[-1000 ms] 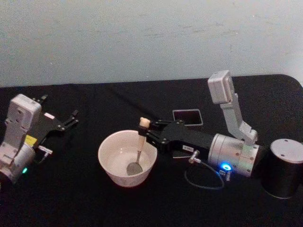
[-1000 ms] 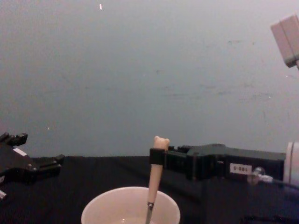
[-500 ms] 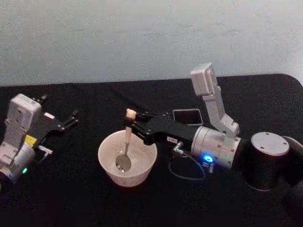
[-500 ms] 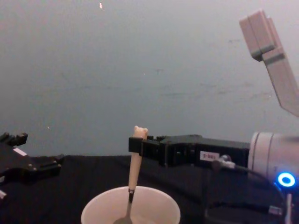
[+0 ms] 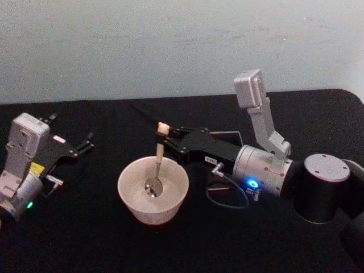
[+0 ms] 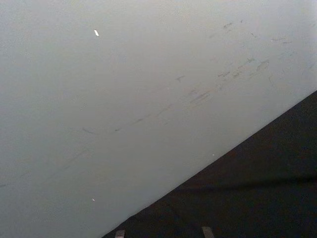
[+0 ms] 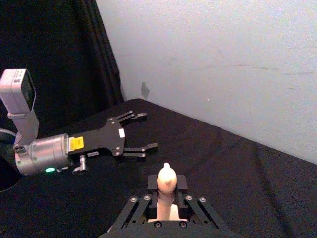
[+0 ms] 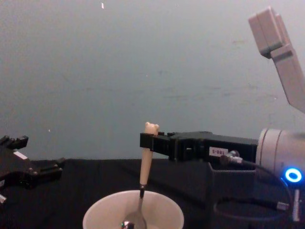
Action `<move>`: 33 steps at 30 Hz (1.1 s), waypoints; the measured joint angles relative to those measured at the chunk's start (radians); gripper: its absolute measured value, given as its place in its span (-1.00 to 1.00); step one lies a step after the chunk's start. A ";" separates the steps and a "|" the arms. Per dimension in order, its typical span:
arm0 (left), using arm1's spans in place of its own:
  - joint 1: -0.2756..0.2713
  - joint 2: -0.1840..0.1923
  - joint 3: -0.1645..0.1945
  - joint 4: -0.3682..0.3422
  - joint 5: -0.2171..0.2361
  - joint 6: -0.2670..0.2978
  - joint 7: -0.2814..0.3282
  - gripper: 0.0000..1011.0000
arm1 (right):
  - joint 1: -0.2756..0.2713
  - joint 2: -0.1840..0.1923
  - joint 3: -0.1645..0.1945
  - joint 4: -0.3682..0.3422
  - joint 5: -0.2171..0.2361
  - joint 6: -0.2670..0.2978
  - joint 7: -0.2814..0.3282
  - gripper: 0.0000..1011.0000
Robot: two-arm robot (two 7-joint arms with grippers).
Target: Pick up the stirring spoon with one hand, stir inside the cup, then place it back in its original position.
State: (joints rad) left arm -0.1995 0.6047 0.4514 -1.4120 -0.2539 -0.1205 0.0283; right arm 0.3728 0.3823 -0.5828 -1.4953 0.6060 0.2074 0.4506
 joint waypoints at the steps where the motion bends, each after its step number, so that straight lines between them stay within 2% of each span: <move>1: 0.000 0.000 0.000 0.000 0.000 0.000 0.000 0.98 | 0.000 0.000 0.001 0.000 0.000 0.000 0.000 -0.57; 9: 0.000 0.000 0.000 0.000 0.000 0.000 0.000 0.98 | -0.002 0.001 0.015 -0.001 0.010 0.002 -0.007 -0.57; 18: 0.000 0.000 0.000 0.000 0.000 0.000 0.000 0.98 | -0.006 0.024 0.042 -0.033 0.033 0.008 -0.007 -0.57; 23: 0.000 0.000 0.000 0.000 0.000 0.000 0.000 0.98 | -0.011 0.035 0.061 -0.056 0.057 0.014 -0.016 -0.57; 33: 0.000 0.000 0.000 0.000 0.000 0.000 0.000 0.98 | -0.025 0.078 0.131 -0.121 0.151 0.033 -0.040 -0.57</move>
State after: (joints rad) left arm -0.1995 0.6047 0.4514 -1.4120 -0.2539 -0.1205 0.0283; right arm 0.3481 0.4602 -0.4522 -1.6161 0.7565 0.2407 0.4109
